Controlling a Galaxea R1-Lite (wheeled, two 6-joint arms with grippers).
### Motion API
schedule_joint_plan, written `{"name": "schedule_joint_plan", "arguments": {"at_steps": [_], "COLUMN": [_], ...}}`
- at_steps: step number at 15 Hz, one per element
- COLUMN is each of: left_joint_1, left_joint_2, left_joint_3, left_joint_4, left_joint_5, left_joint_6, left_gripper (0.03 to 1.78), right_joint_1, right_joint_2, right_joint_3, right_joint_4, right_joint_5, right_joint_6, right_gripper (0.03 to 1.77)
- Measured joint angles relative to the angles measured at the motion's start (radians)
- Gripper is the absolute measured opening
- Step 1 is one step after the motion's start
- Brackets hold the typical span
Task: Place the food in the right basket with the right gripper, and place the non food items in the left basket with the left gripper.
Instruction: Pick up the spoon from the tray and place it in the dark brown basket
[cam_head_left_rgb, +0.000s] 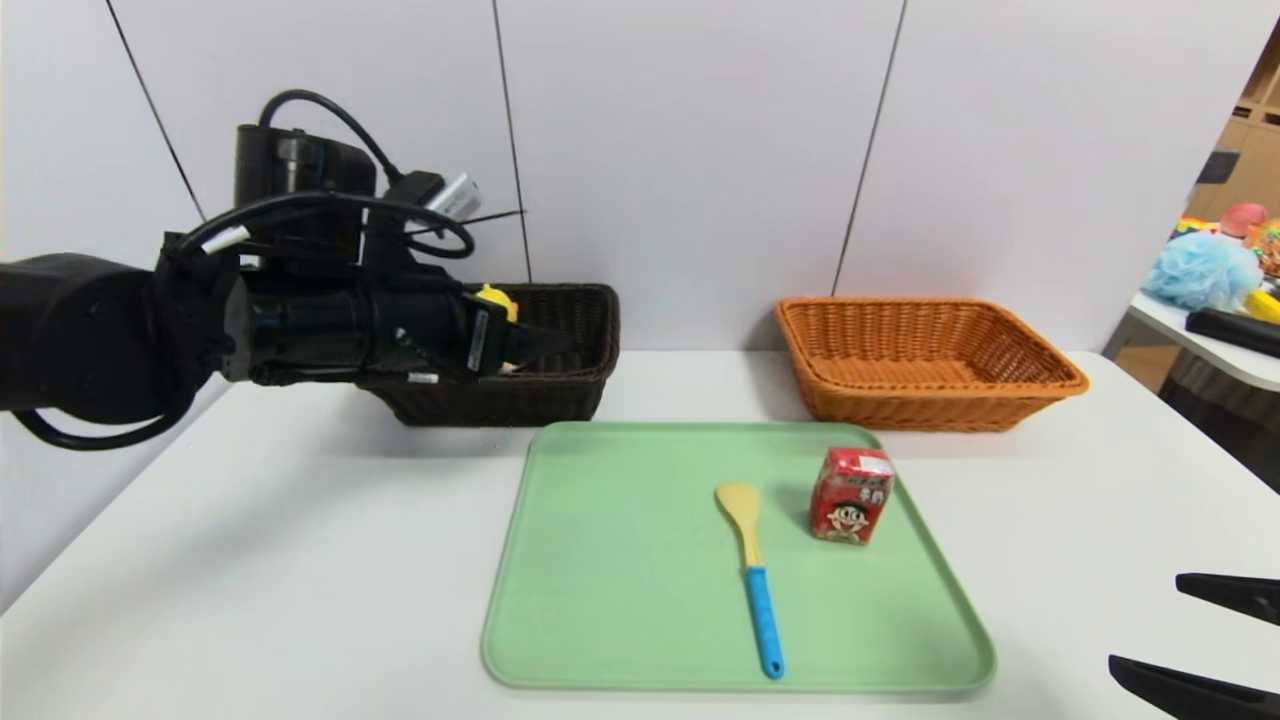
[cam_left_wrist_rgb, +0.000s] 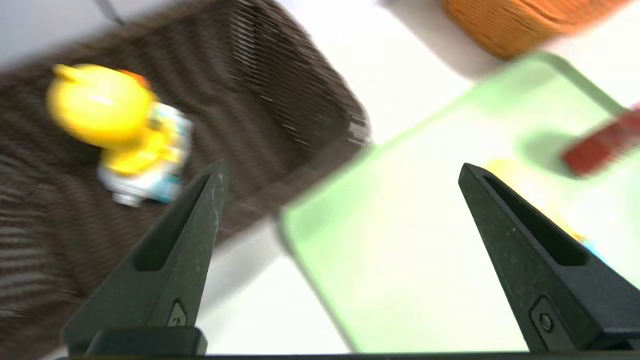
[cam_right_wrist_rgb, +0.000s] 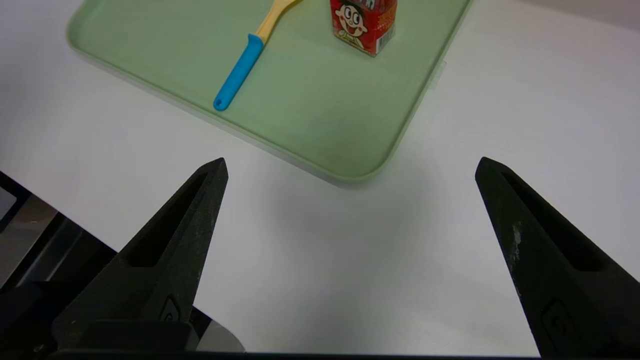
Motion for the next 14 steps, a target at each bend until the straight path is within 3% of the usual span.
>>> {"name": "schedule_joint_plan", "arguments": {"at_steps": [7, 11, 14], "left_joint_1": [-0.379, -0.497, -0.534], "left_joint_2": [0.043, 0.161, 0.229], "left_joint_3": [0.079, 0.016, -0.065], "left_joint_4": [0.009, 0.040, 0.111], "left_joint_5": [0.303, 0.520, 0.578], "left_joint_6": [-0.195, -0.273, -0.297], "left_gripper": [1.67, 1.68, 1.69], "right_joint_1": [0.000, 0.000, -0.003], "right_joint_2": [0.001, 0.001, 0.001], "right_joint_3": [0.000, 0.001, 0.009], "right_joint_4": [0.000, 0.000, -0.001], "right_joint_5": [0.000, -0.001, -0.002], "right_joint_6": [0.002, 0.001, 0.002], "right_gripper": [1.71, 1.71, 1.71]}}
